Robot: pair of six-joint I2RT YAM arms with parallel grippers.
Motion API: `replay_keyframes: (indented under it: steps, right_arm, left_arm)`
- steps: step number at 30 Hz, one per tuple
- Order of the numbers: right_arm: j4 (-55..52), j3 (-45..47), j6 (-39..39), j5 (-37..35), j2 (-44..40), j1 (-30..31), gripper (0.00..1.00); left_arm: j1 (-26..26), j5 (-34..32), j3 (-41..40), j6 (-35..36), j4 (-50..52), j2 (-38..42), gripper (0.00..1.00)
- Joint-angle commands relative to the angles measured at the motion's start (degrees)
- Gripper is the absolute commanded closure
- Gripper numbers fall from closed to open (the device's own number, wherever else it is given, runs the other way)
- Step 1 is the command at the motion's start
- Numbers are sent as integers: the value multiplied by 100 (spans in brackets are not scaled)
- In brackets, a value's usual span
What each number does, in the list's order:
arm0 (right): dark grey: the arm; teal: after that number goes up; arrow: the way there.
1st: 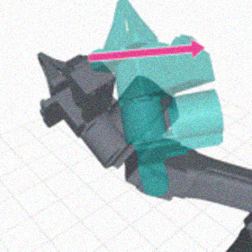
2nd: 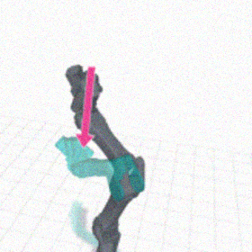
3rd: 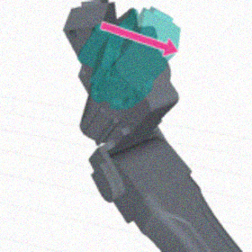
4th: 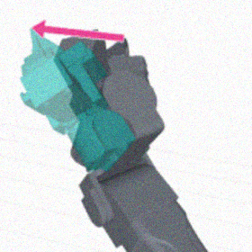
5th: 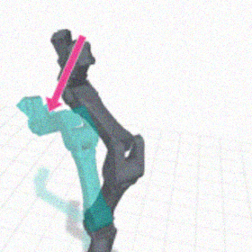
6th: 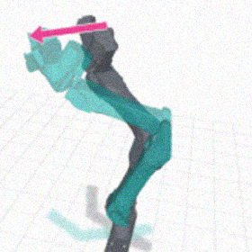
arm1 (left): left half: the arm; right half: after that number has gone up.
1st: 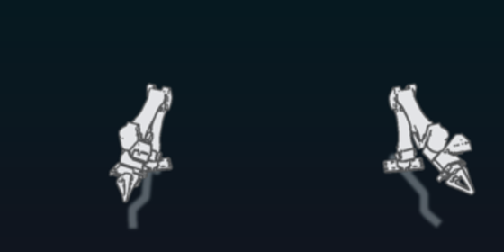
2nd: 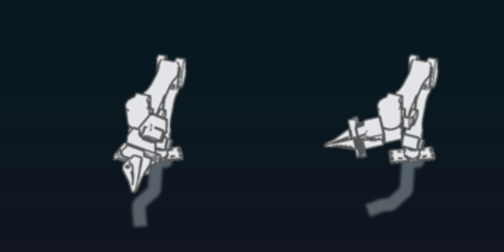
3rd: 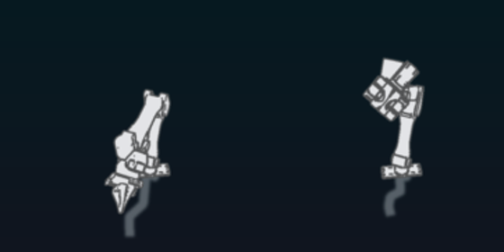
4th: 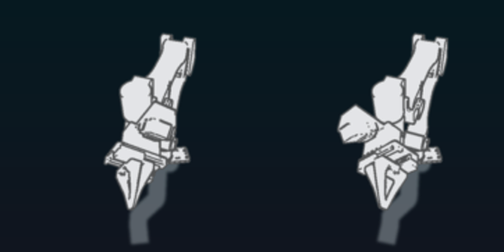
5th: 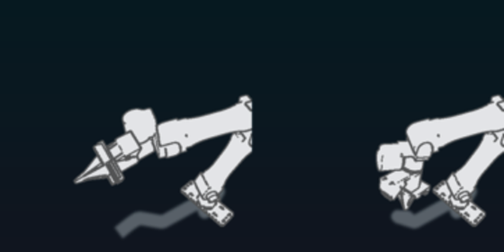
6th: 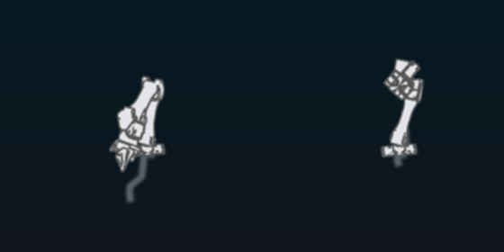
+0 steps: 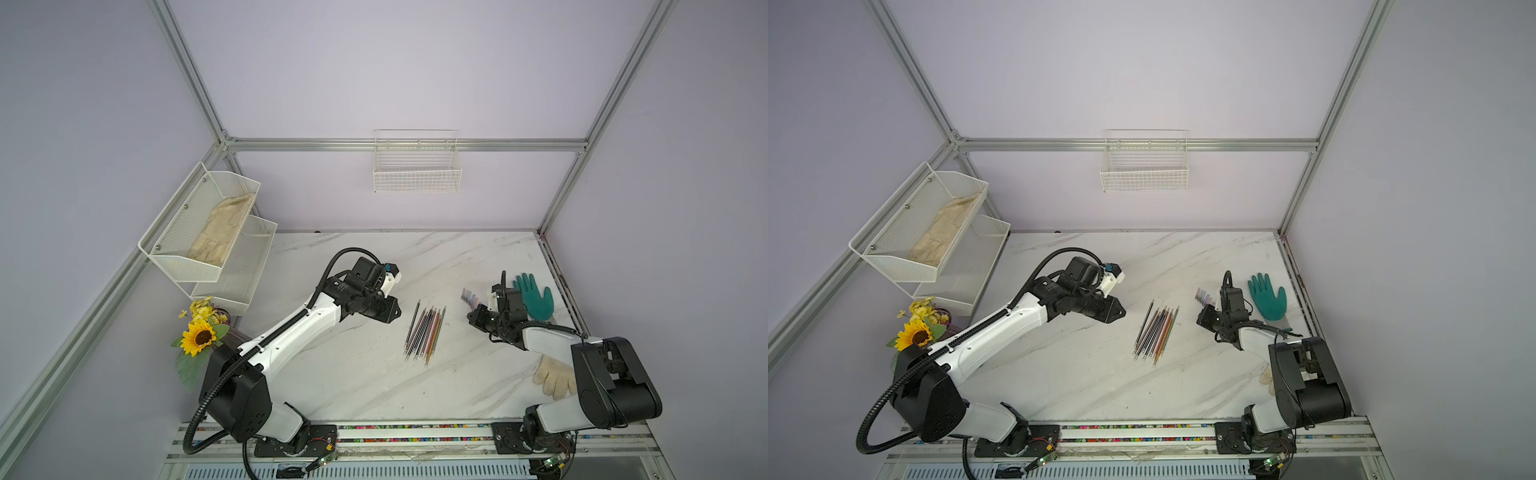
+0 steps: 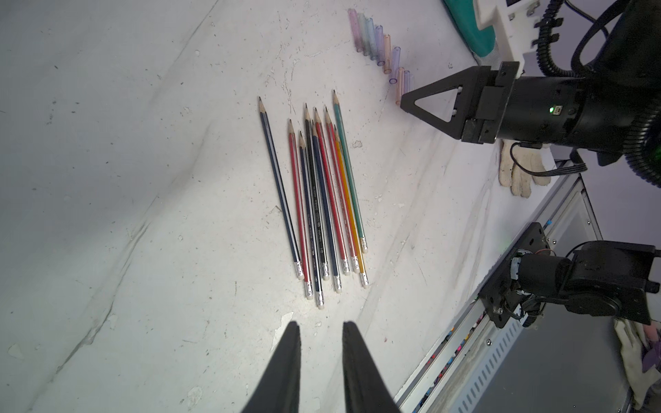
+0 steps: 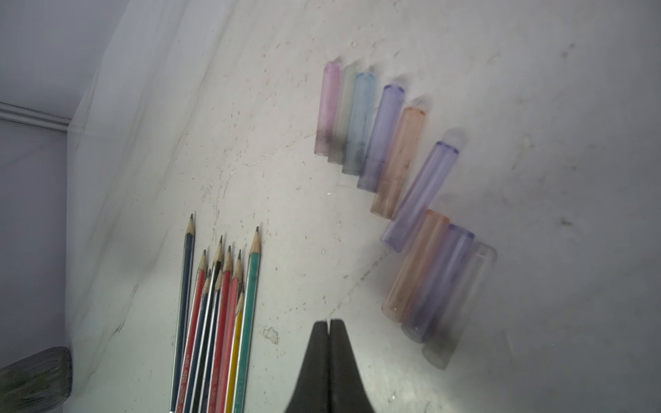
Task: Remove the protective cover of the pencils
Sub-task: Adjust the protective sleeve at the center of the board.
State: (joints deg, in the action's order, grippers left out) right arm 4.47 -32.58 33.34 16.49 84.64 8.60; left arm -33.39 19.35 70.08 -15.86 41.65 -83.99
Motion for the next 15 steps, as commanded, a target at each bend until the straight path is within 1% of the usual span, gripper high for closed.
replay_keyframes:
  steps: [1, 15]
  right_arm:
    - [-148, -145, 57, -155, 84, 54, 100]
    - [-394, -319, 203, -460, 441, 64, 100]
  left_arm:
    - [40, 149, 244, 33, -80, 177, 77]
    - [39, 196, 216, 19, -93, 163, 77]
